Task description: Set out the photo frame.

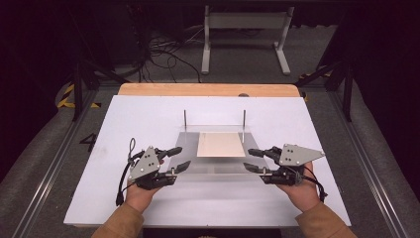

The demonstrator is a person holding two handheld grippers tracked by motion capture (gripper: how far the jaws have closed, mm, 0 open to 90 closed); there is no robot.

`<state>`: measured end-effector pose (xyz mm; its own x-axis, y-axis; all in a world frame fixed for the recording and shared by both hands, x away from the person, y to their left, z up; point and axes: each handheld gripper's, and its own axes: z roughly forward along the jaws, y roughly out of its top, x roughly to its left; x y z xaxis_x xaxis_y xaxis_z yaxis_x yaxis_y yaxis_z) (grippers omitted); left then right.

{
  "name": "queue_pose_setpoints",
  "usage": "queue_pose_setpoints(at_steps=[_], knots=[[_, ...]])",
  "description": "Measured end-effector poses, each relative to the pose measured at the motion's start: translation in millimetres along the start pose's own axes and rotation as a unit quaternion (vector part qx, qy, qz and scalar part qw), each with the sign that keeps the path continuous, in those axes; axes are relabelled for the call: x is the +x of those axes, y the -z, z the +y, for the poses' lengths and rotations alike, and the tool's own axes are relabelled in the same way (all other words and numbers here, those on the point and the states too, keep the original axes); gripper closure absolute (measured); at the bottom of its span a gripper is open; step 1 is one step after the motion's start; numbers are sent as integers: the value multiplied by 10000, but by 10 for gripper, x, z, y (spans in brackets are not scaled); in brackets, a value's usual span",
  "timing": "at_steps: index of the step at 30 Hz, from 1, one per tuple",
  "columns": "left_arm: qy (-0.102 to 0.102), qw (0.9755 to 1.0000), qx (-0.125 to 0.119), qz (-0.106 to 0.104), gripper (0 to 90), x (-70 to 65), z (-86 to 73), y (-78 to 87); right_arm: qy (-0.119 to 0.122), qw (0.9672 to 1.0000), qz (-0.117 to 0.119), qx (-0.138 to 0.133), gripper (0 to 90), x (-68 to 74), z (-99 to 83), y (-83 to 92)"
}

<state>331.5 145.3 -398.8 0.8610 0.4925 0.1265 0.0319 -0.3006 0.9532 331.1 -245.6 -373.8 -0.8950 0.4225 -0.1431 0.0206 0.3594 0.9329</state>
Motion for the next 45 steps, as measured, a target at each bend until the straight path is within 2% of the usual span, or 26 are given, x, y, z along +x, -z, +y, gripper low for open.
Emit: queue_pose_setpoints(at_steps=[3, 9, 13, 22, 26, 32, 34, 45], knots=[[-6, 10000, 17, 13, 479, 0, 20, -4, 44, 9999, -93, 20, 541, 3, 16, -1], [-107, 9999, 46, 84, 510, -15, 60, -9, 414, 9986, -225, 235, 590, -23, 89, 5], [-158, 9997, 46, 171, 521, -17, 93, -6, 513, 9979, -295, 267, 608, -25, 123, 5], [-260, 9990, -2, 356, 530, 36, 190, 4, 721, 9961, -486, 165, 632, -26, 202, -10], [-223, 9987, -100, 437, 532, 45, 245, -15, 763, 9951, -605, 172, 630, -54, 268, -4], [-280, 9980, -217, 518, 546, 68, 398, -9, 839, 9939, -715, -23, 621, -111, 379, 48], [-313, 9975, -238, 588, 551, 60, 455, -7, 808, 9944, -653, -171, 621, -110, 433, 62], [-520, 9954, -306, 744, 574, 17, 662, 64, 1006, 9915, -765, -314, 623, -108, 622, 156]])
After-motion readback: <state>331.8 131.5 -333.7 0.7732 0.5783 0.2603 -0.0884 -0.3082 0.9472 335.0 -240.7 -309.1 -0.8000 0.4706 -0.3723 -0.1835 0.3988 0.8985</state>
